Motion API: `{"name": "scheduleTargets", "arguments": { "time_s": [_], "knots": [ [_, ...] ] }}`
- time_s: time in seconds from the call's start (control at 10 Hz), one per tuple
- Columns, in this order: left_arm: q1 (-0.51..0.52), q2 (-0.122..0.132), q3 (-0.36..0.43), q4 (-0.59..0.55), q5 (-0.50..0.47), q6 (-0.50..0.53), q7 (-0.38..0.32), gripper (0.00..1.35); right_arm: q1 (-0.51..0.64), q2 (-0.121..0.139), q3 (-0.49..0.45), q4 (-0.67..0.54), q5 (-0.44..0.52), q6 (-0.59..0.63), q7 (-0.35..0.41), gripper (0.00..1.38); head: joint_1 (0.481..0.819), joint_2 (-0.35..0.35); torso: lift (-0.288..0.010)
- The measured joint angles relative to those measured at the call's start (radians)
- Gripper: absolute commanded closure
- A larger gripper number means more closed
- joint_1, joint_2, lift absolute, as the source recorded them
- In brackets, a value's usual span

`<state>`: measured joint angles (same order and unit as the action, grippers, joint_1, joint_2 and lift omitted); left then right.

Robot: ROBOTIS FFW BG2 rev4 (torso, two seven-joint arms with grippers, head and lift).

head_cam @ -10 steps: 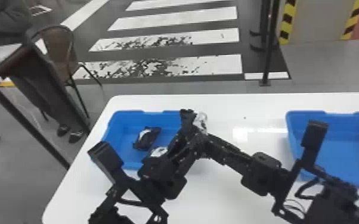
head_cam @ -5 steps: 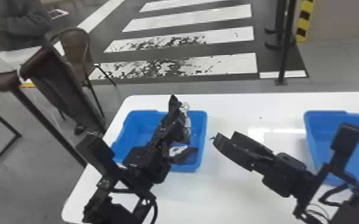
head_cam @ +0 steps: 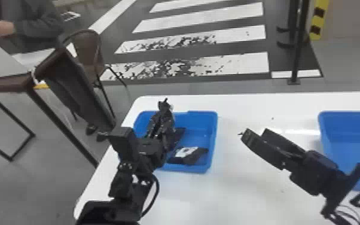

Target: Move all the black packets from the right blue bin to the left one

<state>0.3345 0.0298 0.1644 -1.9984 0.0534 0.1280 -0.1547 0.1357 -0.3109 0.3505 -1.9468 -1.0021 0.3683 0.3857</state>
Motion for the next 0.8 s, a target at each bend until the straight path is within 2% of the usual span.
{"name": "scheduleTargets", "arguments": {
  "time_s": [0.1, 0.3, 0.5, 0.7, 0.8],
  "knots": [
    [0.001, 0.004, 0.0, 0.023, 0.033, 0.005, -0.022, 0.0, 0.008, 0.005, -0.033, -0.006, 0.029, 0.008, -0.005, 0.08, 0.695, 0.35, -0.14],
    [0.036, 0.006, -0.003, 0.023, 0.106, -0.05, -0.079, 0.31, 0.023, 0.02, -0.167, -0.045, 0.169, 0.109, -0.03, 0.08, 0.695, 0.278, -0.14],
    [0.114, -0.006, -0.028, -0.065, 0.149, -0.145, -0.079, 0.41, 0.026, 0.036, -0.343, -0.126, 0.367, 0.296, -0.092, 0.08, 0.695, 0.192, -0.14],
    [0.193, -0.021, -0.064, -0.145, 0.155, -0.228, -0.073, 0.41, -0.002, 0.044, -0.49, -0.208, 0.575, 0.57, -0.175, 0.08, 0.695, 0.031, -0.14],
    [0.222, -0.022, -0.082, -0.166, 0.168, -0.249, -0.072, 0.41, -0.037, 0.044, -0.528, -0.211, 0.65, 0.668, -0.2, 0.08, 0.695, -0.046, -0.14]
  ]
}}
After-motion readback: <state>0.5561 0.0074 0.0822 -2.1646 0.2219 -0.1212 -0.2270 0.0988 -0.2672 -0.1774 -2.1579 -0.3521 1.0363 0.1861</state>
